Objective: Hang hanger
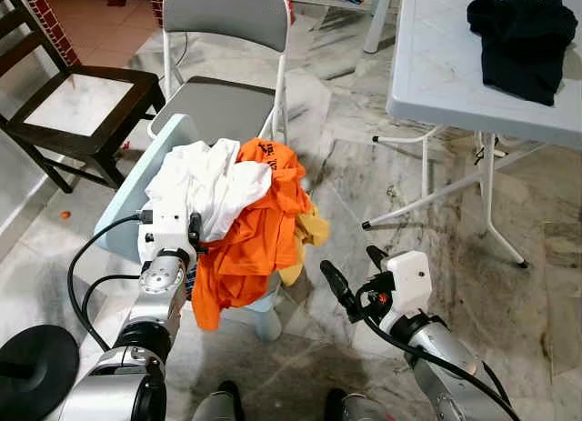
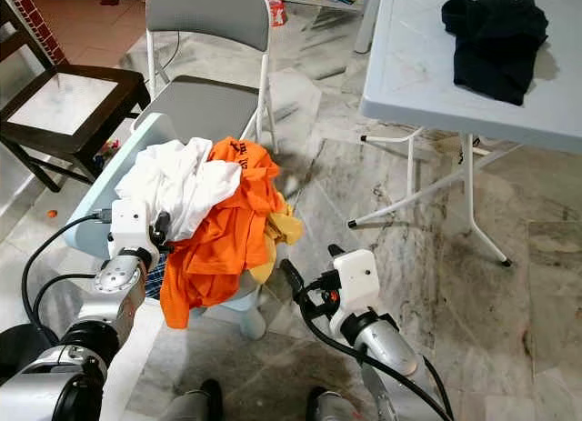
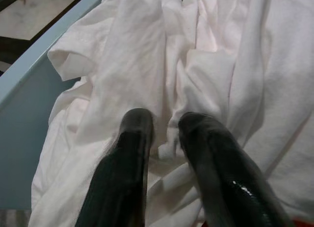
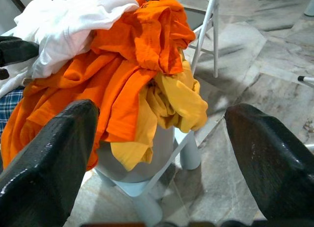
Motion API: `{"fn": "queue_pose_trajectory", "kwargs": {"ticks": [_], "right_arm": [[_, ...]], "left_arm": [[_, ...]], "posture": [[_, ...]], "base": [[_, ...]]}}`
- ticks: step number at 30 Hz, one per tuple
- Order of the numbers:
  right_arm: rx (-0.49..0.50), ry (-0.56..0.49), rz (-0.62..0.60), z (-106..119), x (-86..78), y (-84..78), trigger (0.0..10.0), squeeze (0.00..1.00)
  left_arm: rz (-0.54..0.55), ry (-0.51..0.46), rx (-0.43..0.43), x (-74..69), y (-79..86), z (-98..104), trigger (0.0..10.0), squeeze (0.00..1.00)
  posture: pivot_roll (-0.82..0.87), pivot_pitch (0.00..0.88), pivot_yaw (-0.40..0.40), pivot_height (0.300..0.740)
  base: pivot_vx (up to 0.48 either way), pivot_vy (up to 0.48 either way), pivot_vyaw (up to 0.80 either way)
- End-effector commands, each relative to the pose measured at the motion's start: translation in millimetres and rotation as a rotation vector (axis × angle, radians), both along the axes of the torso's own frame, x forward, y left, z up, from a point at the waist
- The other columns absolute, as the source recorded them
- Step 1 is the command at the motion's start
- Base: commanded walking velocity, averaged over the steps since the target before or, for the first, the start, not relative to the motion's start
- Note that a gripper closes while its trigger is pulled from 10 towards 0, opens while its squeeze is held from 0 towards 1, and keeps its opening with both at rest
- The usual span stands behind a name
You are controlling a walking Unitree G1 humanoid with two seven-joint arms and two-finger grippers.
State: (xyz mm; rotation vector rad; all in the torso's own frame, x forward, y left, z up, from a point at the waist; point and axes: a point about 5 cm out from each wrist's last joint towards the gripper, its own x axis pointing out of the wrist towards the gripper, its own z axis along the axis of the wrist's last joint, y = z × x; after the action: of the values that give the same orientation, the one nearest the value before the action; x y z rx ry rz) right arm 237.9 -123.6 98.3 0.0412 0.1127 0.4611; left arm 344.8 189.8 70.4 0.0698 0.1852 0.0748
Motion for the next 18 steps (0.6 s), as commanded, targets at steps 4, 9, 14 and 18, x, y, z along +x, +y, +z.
{"fn": "queue_pose_trajectory", "kwargs": {"ticks": [4, 9, 14, 18], "right_arm": [[-0.008, 0.013, -0.008, -4, -0.9, -0.6, 10.0, 0.00], [-0.006, 0.015, -0.009, -5, -1.1, -0.5, 10.0, 0.00], [0.004, 0.030, 0.023, -5, -3.1, 1.2, 10.0, 0.00], [0.010, 0.040, 0.039, -6, -4.8, 1.2, 10.0, 0.00]], "left_arm": [[0.008, 0.013, 0.008, -2.2, 1.9, -4, 0.0, 0.00], [0.013, 0.009, 0.007, -1.8, 2.4, -3, 0.0, 0.00], [0.009, 0.005, 0.038, -0.8, 1.4, -2, 0.0, 0.00], [0.038, -0.066, 0.080, 2.5, 2.5, 9, 0.0, 0.00]], "posture": [[-0.11, 0.229, -0.008, 0.740], [-0.11, 0.230, -0.007, 0.740], [-0.12, 0.232, -0.006, 0.740], [-0.12, 0.230, -0.006, 0.740]], "base": [[0.000, 0.000, 0.00], [0.000, 0.000, 0.00], [0.000, 0.000, 0.00], [0.000, 0.000, 0.00]]}}
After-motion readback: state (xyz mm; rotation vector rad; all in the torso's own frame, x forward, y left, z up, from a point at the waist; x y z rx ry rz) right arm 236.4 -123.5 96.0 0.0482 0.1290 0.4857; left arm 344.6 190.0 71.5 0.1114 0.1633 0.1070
